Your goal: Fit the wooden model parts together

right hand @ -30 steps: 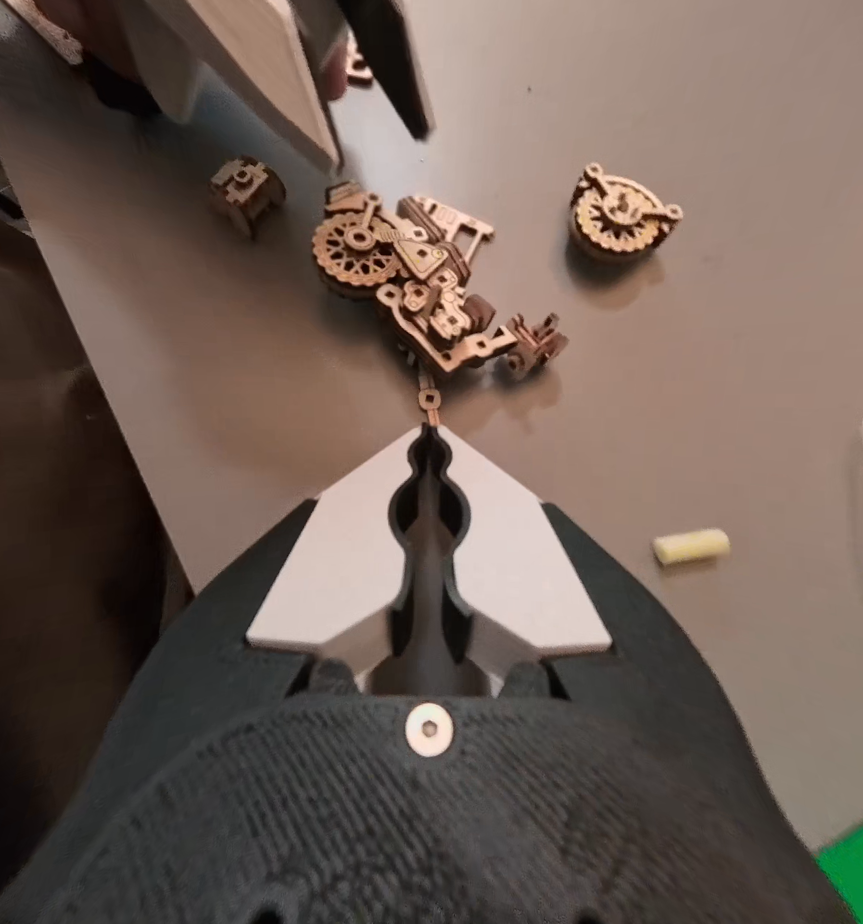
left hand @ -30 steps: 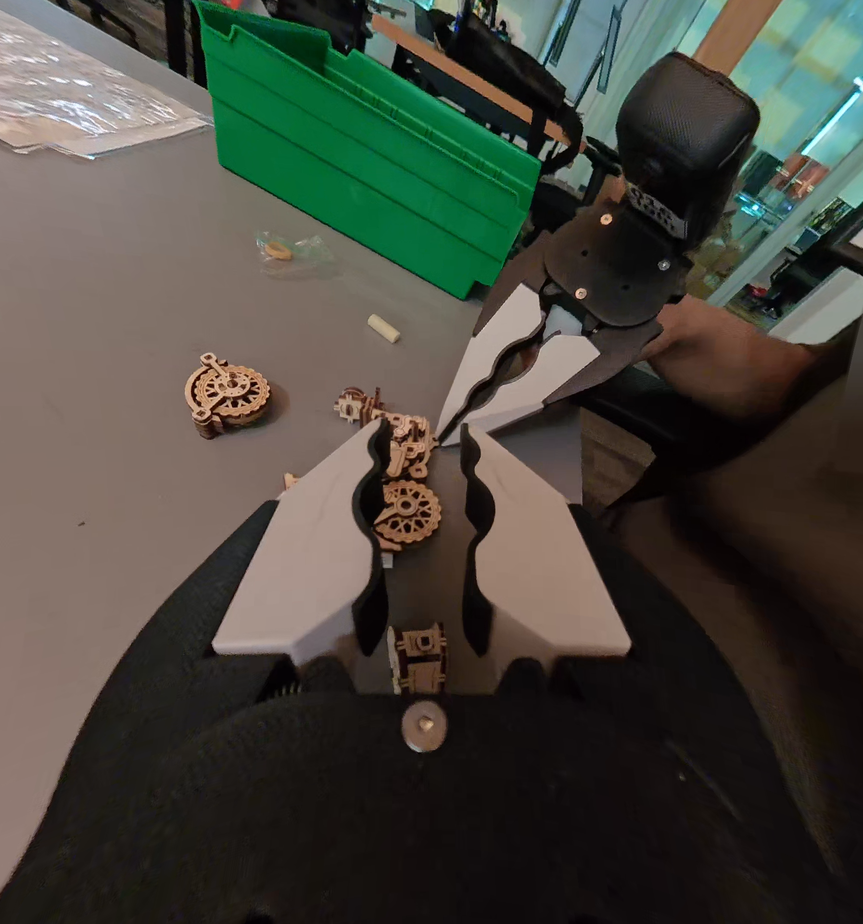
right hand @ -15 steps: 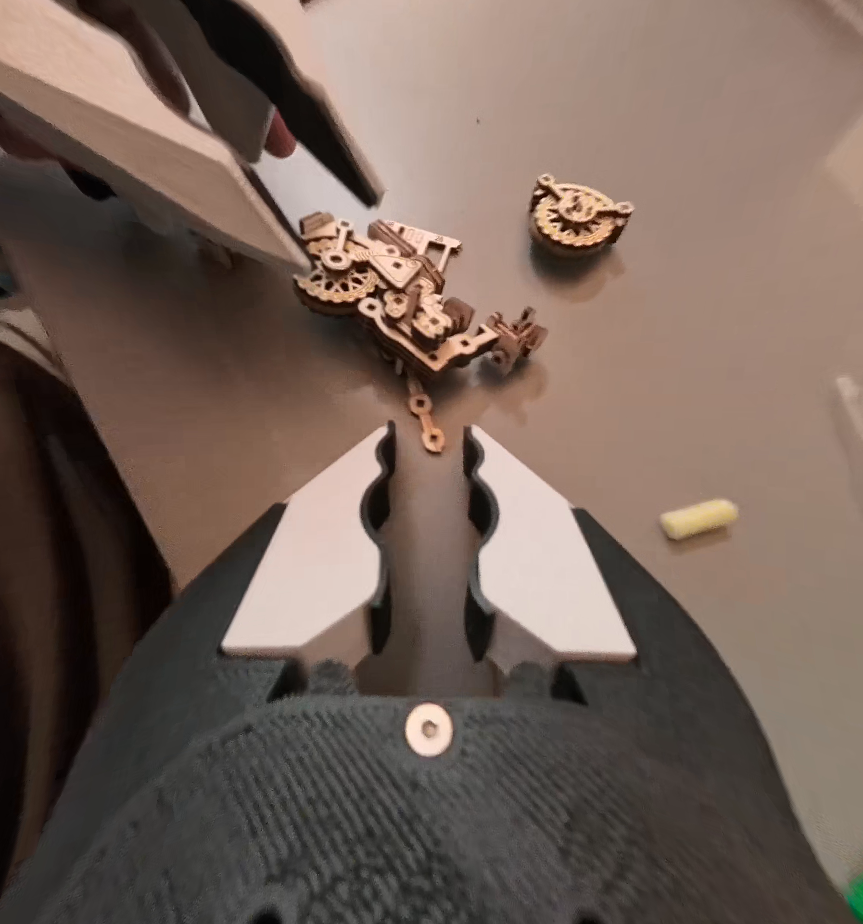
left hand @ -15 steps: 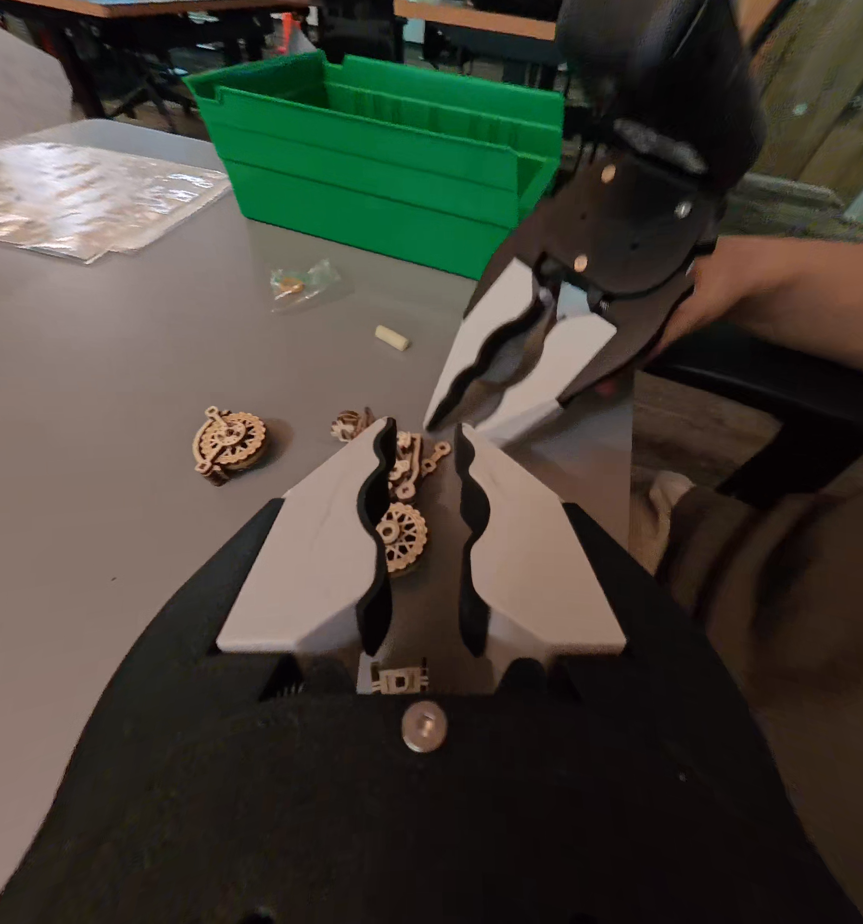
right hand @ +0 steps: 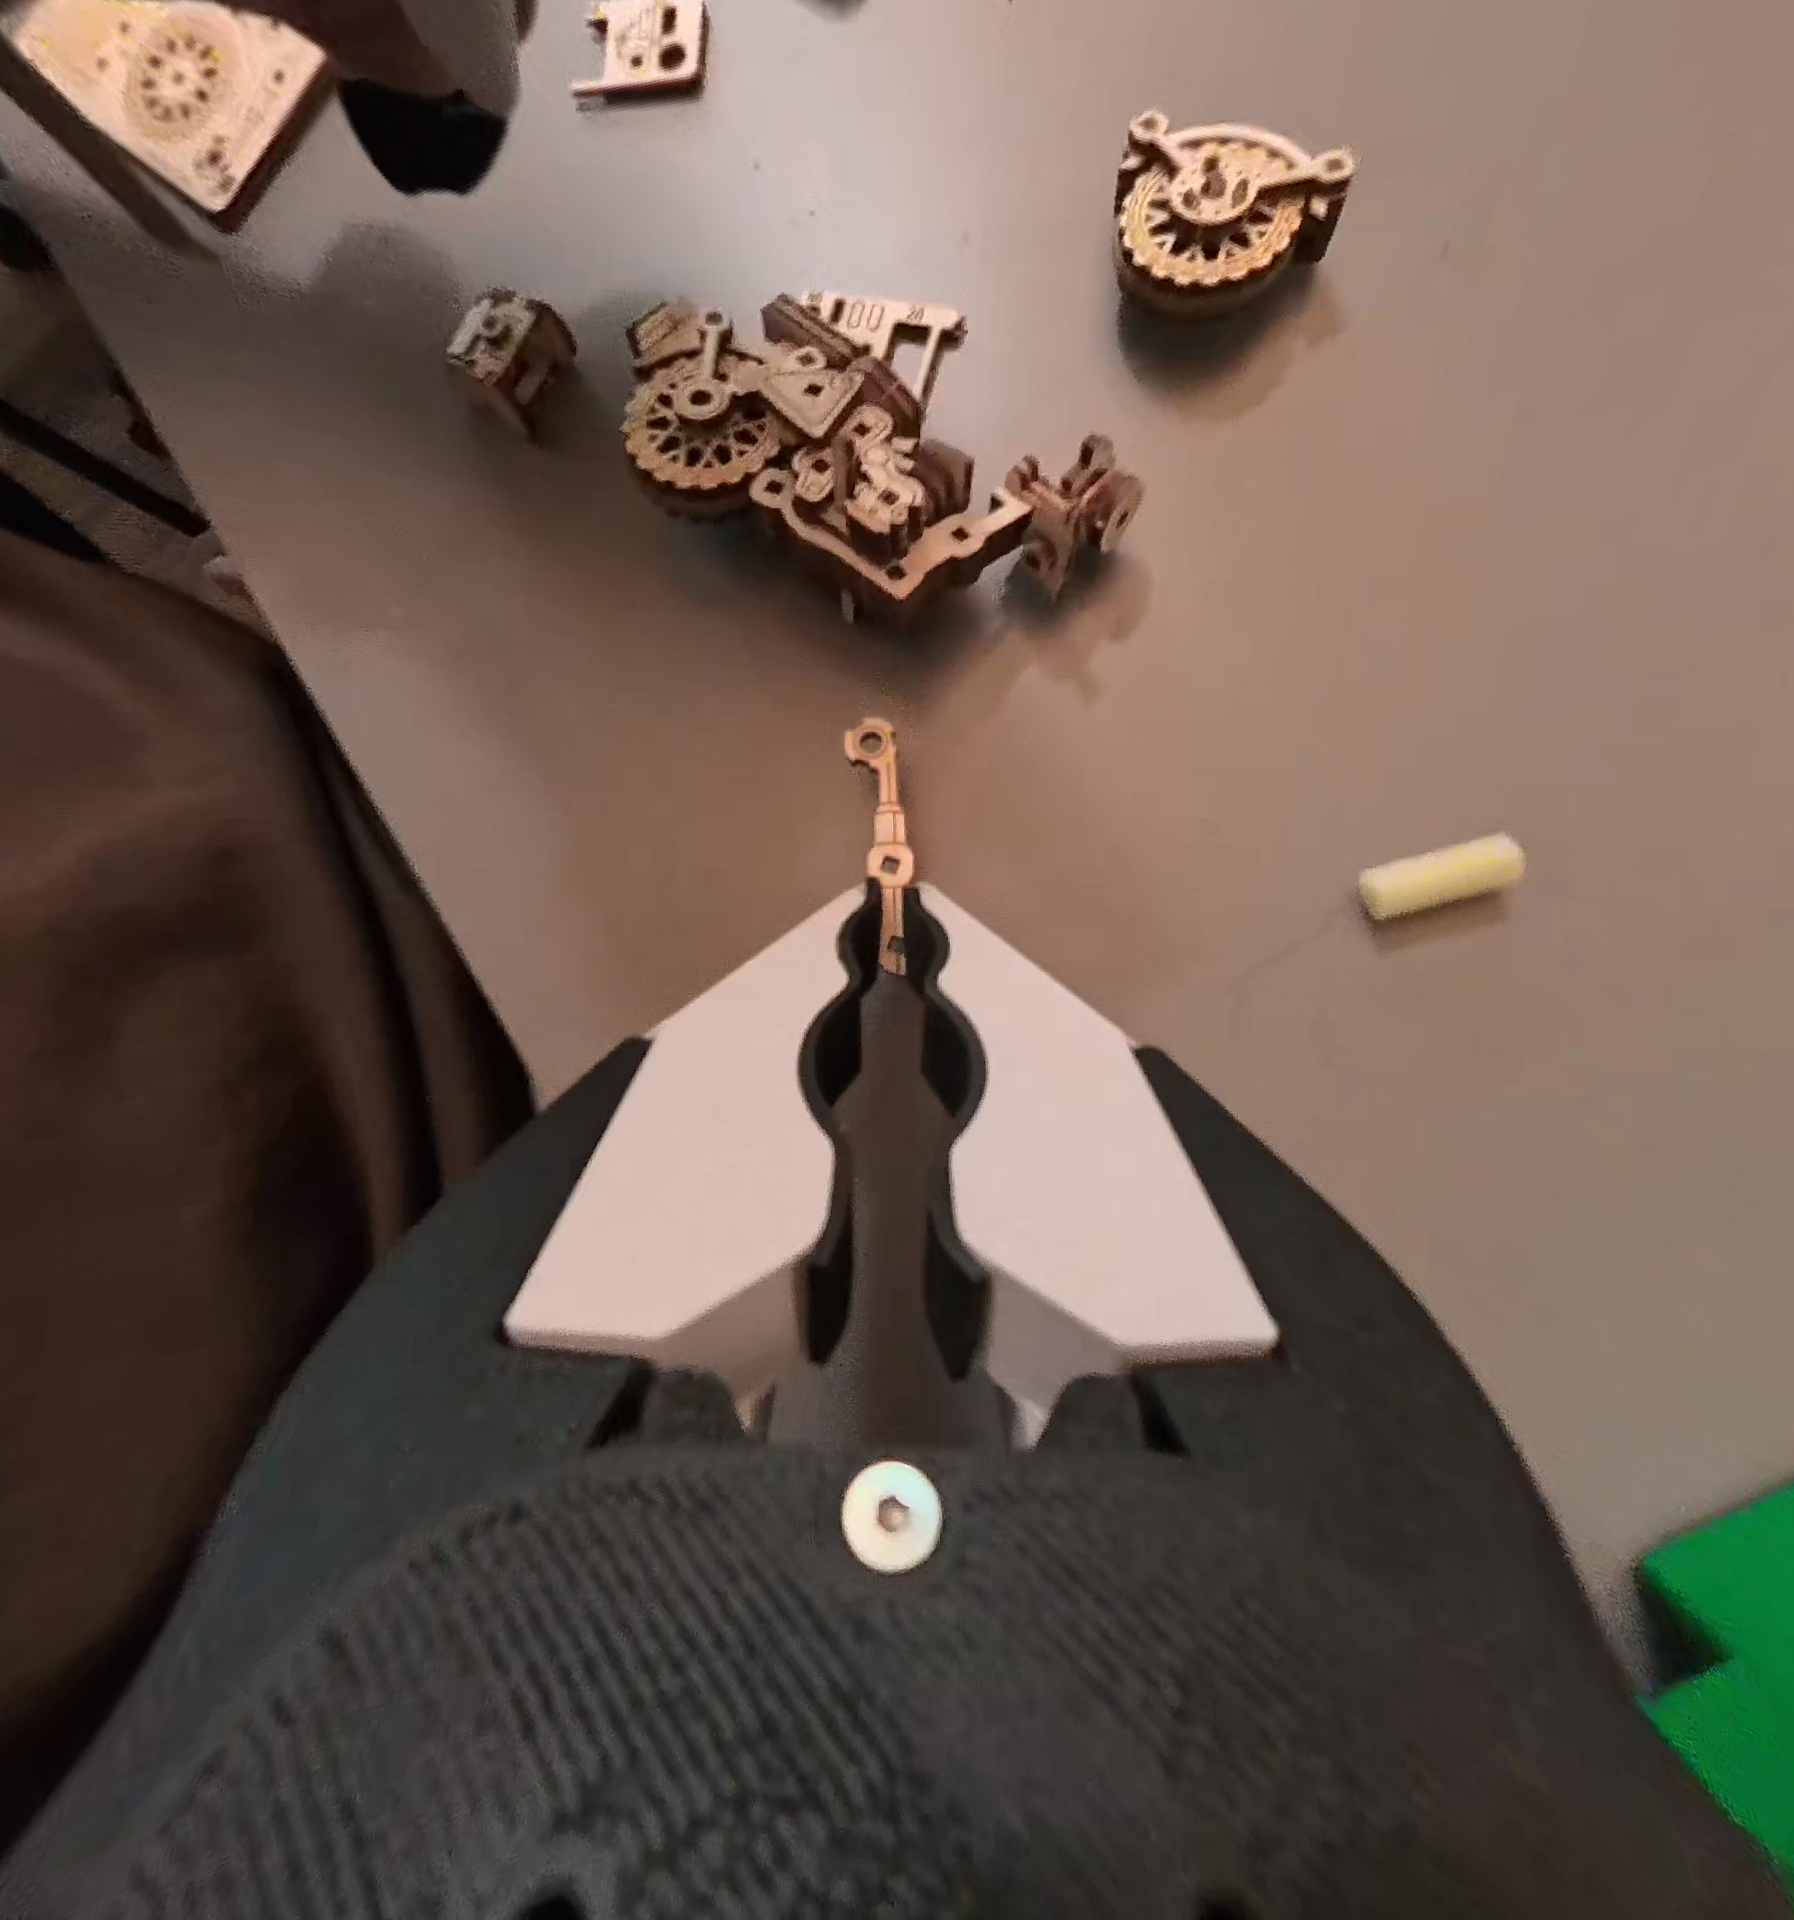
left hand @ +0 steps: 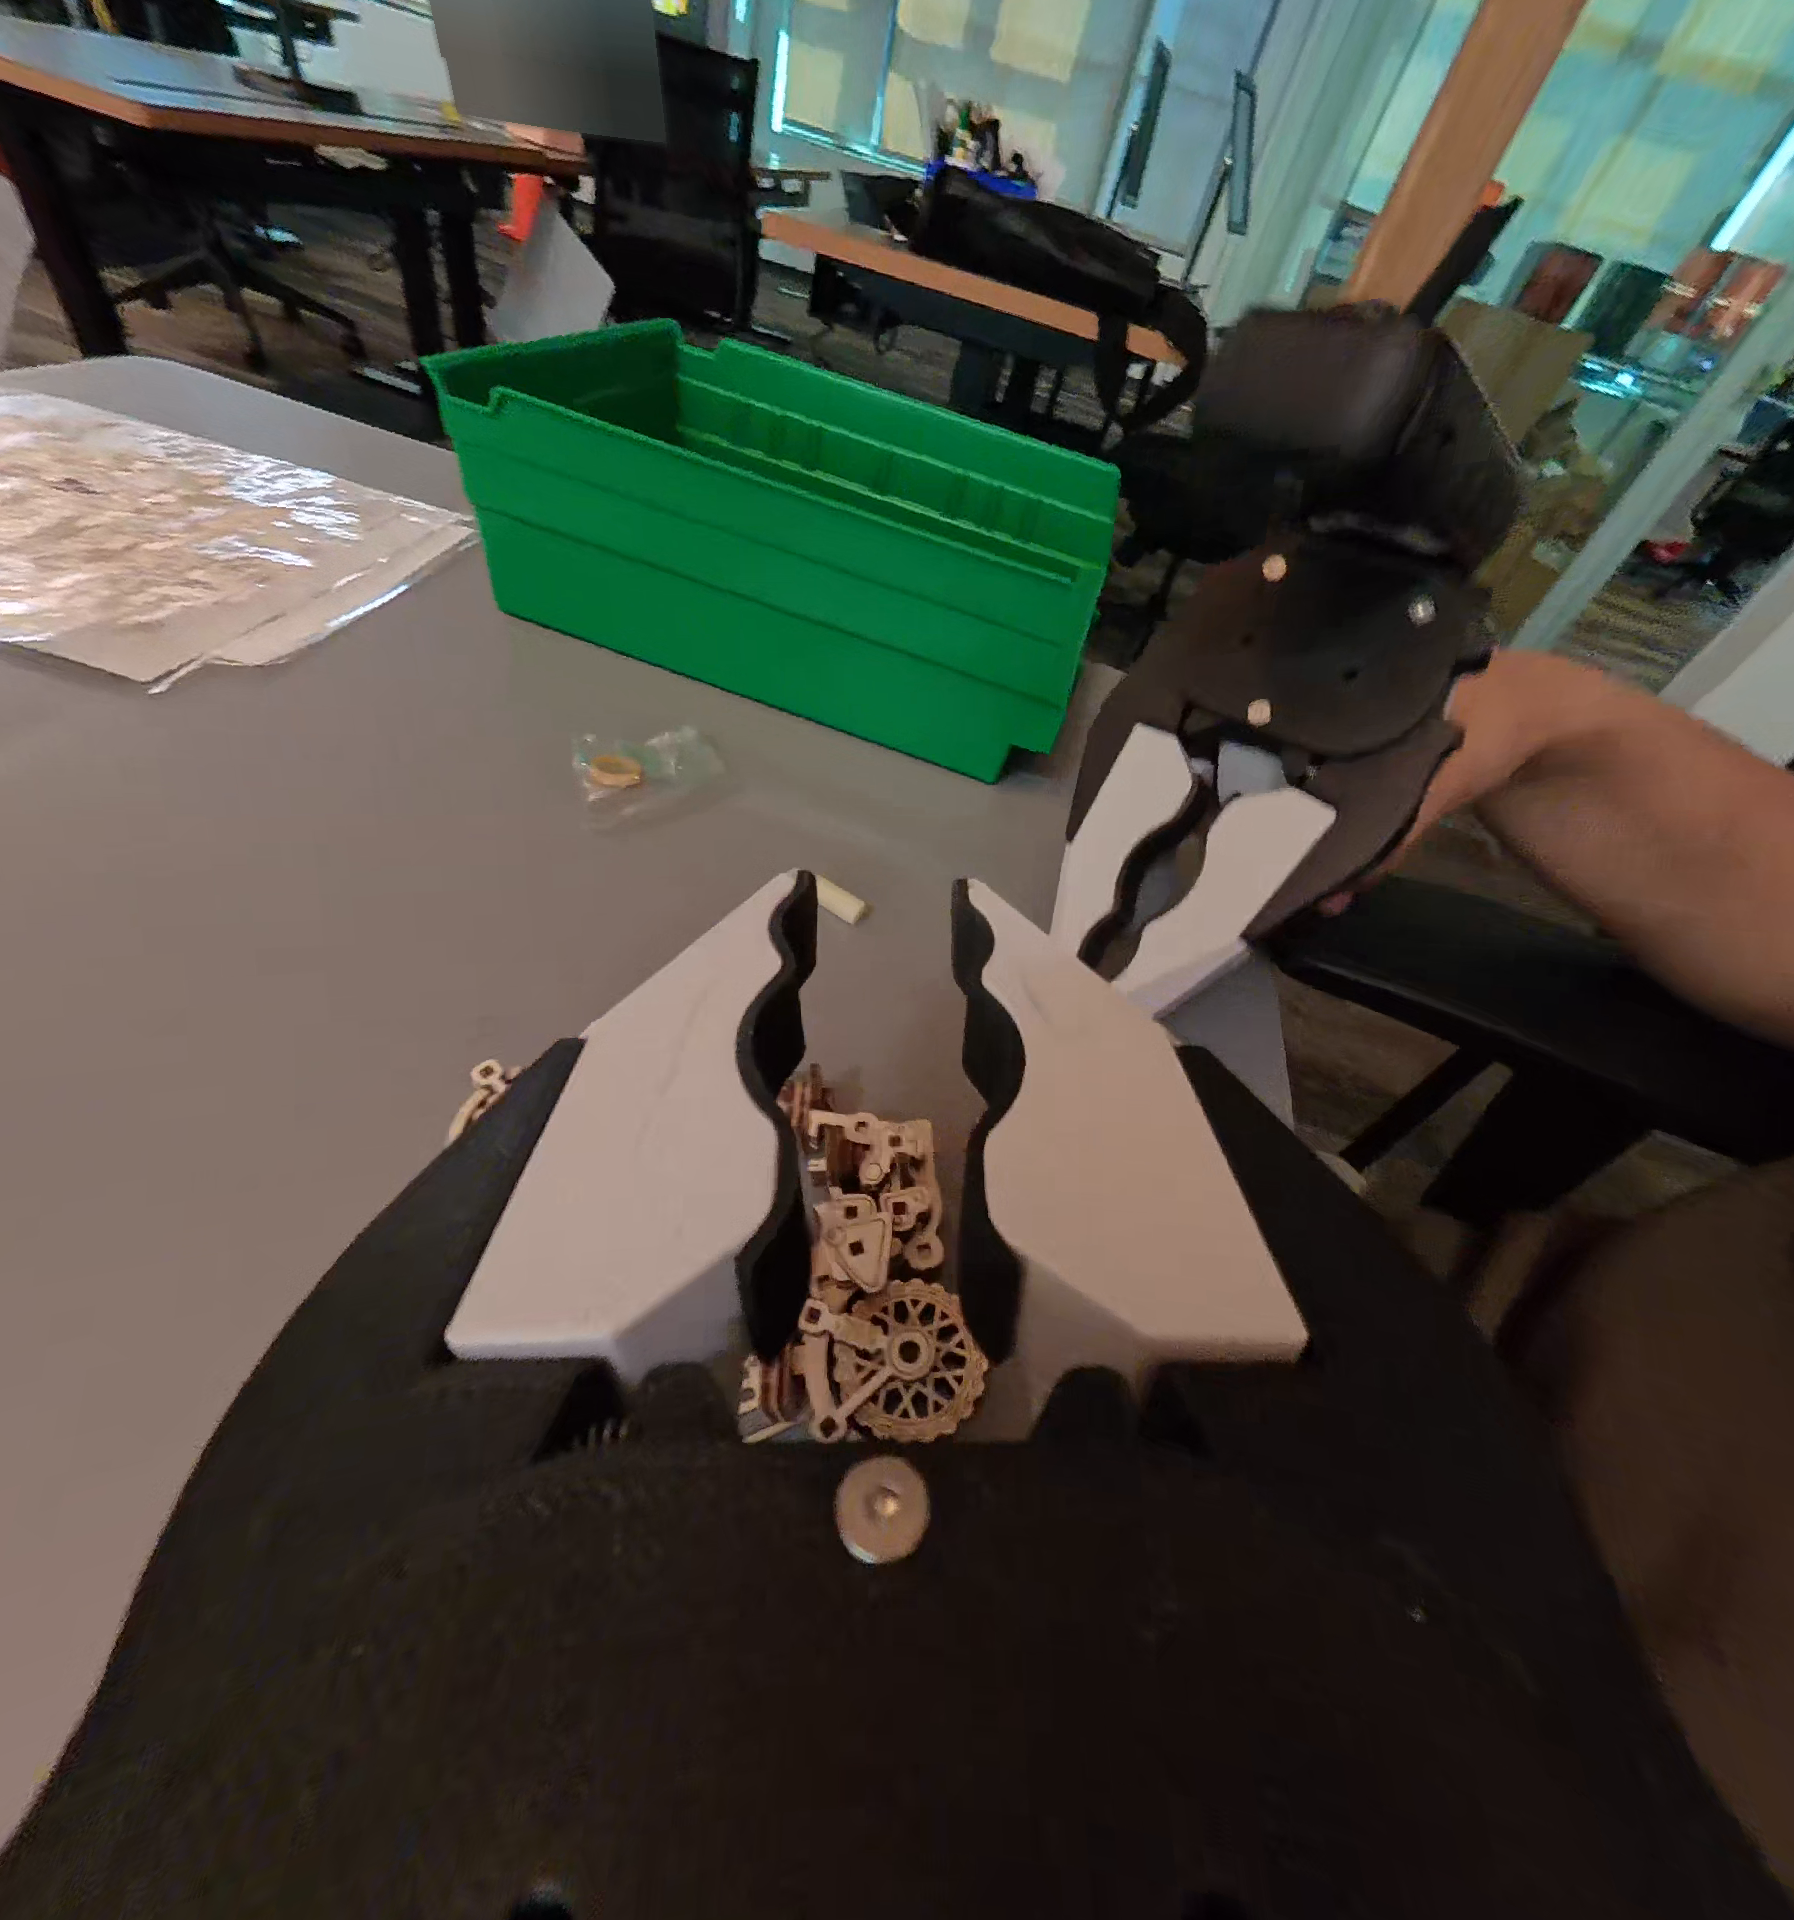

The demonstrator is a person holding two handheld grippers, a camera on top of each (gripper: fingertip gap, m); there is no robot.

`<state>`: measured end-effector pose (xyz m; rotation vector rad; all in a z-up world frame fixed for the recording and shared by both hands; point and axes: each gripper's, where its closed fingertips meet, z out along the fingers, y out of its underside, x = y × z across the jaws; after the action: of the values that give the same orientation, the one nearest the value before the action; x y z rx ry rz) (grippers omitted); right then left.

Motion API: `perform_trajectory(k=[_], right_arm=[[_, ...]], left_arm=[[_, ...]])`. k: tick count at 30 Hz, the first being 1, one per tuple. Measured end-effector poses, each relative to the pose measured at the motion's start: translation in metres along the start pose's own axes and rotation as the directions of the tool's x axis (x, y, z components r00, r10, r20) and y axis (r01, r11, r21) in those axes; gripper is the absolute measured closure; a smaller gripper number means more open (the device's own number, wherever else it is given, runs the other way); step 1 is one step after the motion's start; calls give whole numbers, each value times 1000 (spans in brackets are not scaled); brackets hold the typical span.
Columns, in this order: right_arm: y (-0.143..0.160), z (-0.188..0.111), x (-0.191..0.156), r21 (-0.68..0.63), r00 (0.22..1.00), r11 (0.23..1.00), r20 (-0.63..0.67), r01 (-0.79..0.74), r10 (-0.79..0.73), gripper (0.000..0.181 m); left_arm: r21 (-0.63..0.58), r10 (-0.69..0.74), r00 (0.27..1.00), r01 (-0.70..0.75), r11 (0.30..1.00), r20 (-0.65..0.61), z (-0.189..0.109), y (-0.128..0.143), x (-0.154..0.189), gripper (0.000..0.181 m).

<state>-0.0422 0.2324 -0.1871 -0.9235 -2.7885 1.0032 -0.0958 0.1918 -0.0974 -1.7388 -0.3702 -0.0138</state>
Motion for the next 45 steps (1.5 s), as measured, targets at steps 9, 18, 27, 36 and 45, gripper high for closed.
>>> perform_trajectory(k=[9, 18, 27, 36, 45], right_arm=[[-47, -25, 0, 194, 985, 971, 126, -140, 117, 179], [-35, -7, -15, 227, 933, 941, 315, -251, 173, 179], [-50, -24, -6, 358, 878, 855, 431, -376, 206, 181], [-89, -61, 39, 708, 961, 656, 129, -262, 244, 161], [-127, -35, 17, 749, 911, 530, 249, -397, 329, 161]], left_arm=[[-193, 309, 951, -305, 933, -8, 7, 35, 32, 161], [-353, 581, 814, -537, 766, 22, 17, 67, 30, 160], [-327, 475, 880, -439, 837, 35, 22, 64, 31, 178], [59, -485, 859, 500, 864, -163, 4, 2, 16, 181], [153, -651, 712, 697, 700, -264, -5, -7, 2, 181]])
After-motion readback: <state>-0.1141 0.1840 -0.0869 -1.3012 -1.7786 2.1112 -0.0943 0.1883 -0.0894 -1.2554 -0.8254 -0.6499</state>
